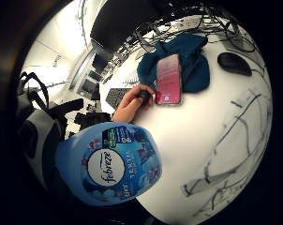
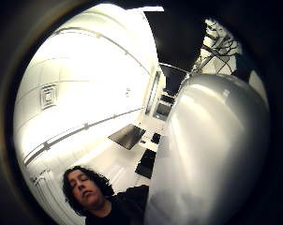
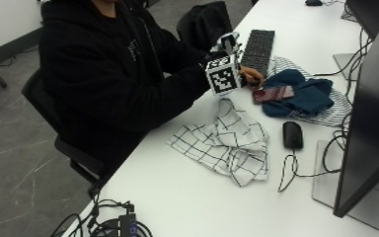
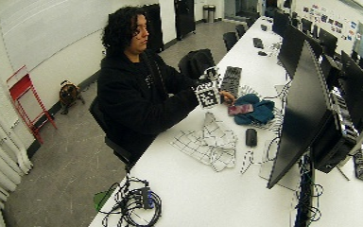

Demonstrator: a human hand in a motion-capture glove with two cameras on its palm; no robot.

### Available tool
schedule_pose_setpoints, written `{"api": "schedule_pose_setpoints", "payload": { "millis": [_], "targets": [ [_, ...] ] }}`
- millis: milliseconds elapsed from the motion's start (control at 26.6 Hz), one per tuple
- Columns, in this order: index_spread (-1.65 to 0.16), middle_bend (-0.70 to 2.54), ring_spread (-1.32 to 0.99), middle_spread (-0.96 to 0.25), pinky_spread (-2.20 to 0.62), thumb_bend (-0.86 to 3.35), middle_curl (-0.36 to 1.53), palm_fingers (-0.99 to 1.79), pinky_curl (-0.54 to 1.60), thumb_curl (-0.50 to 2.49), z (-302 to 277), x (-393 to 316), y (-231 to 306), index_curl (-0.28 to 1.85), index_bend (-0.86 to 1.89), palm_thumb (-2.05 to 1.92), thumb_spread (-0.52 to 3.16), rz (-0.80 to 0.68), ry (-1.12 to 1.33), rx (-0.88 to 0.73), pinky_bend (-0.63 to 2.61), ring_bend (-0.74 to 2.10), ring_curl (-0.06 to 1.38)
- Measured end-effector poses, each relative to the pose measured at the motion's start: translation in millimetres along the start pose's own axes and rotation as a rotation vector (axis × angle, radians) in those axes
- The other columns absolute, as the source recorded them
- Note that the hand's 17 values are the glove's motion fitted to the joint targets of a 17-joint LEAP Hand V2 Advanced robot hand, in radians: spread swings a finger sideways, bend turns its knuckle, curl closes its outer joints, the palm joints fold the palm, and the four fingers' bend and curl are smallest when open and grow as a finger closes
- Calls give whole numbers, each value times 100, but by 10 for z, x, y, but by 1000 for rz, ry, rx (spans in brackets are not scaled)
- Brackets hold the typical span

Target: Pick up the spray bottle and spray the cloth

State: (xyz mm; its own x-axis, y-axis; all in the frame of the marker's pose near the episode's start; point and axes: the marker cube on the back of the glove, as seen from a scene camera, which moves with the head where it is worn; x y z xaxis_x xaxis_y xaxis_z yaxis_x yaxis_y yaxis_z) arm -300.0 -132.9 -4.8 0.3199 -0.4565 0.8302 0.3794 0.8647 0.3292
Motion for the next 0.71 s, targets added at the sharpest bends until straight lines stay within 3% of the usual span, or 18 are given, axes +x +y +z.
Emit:
{"api": "schedule_pose_setpoints", "payload": {
  "millis": [715],
  "targets": [
    [-27, 71, -22, -21, -33, -3, 55, 142, 41, 72, 238, 398, 80, 57, 21, 92, 56, -61, 58, -10, 50, 80, 47]
  ]
}}
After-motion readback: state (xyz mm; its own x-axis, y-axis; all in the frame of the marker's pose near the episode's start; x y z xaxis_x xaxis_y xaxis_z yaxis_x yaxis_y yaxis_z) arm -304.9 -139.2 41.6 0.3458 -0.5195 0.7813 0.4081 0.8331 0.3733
